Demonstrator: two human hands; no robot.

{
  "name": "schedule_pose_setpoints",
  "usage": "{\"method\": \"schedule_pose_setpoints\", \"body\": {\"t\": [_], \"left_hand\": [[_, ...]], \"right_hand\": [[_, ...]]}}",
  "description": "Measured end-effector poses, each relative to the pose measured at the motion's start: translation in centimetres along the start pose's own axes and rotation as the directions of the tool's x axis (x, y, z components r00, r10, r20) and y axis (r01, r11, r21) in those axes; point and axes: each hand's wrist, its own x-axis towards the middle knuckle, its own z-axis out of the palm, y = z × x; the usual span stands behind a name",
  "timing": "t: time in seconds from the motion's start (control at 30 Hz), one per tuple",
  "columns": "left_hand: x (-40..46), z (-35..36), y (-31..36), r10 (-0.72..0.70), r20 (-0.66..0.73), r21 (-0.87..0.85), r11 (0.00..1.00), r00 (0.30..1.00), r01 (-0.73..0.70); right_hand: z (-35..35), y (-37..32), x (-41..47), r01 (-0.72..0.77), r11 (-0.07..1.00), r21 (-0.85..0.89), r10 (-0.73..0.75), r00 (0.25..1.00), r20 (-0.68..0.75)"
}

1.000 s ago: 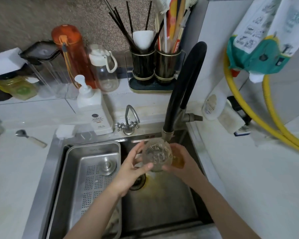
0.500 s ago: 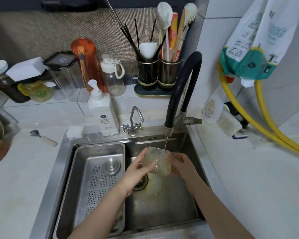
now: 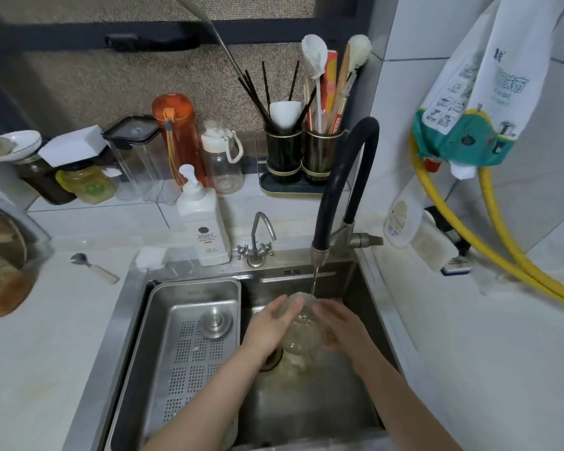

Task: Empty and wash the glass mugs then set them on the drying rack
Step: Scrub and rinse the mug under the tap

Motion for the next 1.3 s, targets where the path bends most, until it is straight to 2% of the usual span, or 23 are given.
{"method": "schedule_pose_setpoints", "body": {"t": [0.2,0.37,0.47,0.6,0.73,0.83,1.0,1.07,1.2,1.3], "left_hand": [[1.2,0.0,0.8,0.027,-0.05,0.081,0.996,0.998,-0.023],[1.5,-1.8,1.3,0.096,-0.03,-0.046,0.994,0.995,-0.097],[1.5,-2.0,1.3,0.152,0.069,-0.08,0.986,0.986,-0.146],[1.7,-0.4,0.7,0.187,0.211,-0.125,0.979,0.959,-0.163],[1.8,-0.9,0.6,0.213,0.155,-0.184,0.966,0.965,-0.183],[2.5,-1.7,1.7,0.267,0.147,-0.175,0.955,0.952,-0.241],[3.2,0.9,2.1,0.314,0.218,-0.141,0.947,0.924,-0.288],[2.6,0.5,0.7,0.292,0.225,-0.12,0.955,0.93,-0.271],[2.1,-2.5,-0.1,0.267,0.223,-0.15,0.96,0.938,-0.237],[2.9,-2.0,1.8,0.301,0.205,-0.161,0.949,0.932,-0.271]], "right_hand": [[-0.2,-0.8,0.7,-0.095,0.992,0.084,0.095,0.995,-0.002],[0.0,-2.7,1.6,-0.041,0.999,-0.029,0.041,0.999,0.027],[-1.2,-2.8,1.9,0.012,0.998,-0.067,-0.008,0.998,0.063],[-3.2,-1.2,1.5,0.153,0.957,-0.246,-0.168,0.985,-0.039],[-2.1,-1.0,1.1,0.231,0.903,-0.363,-0.253,0.967,-0.014],[-1.5,-1.9,2.0,0.231,0.913,-0.337,-0.251,0.968,-0.015],[-4.4,-0.2,1.9,0.152,0.924,-0.351,-0.207,0.97,-0.124],[-4.0,1.0,0.7,0.134,0.936,-0.326,-0.176,0.979,-0.105],[-1.5,-0.3,0.4,0.225,0.928,-0.297,-0.226,0.974,0.034],[-2.5,-1.3,1.9,0.235,0.938,-0.256,-0.247,0.969,-0.015]]}}
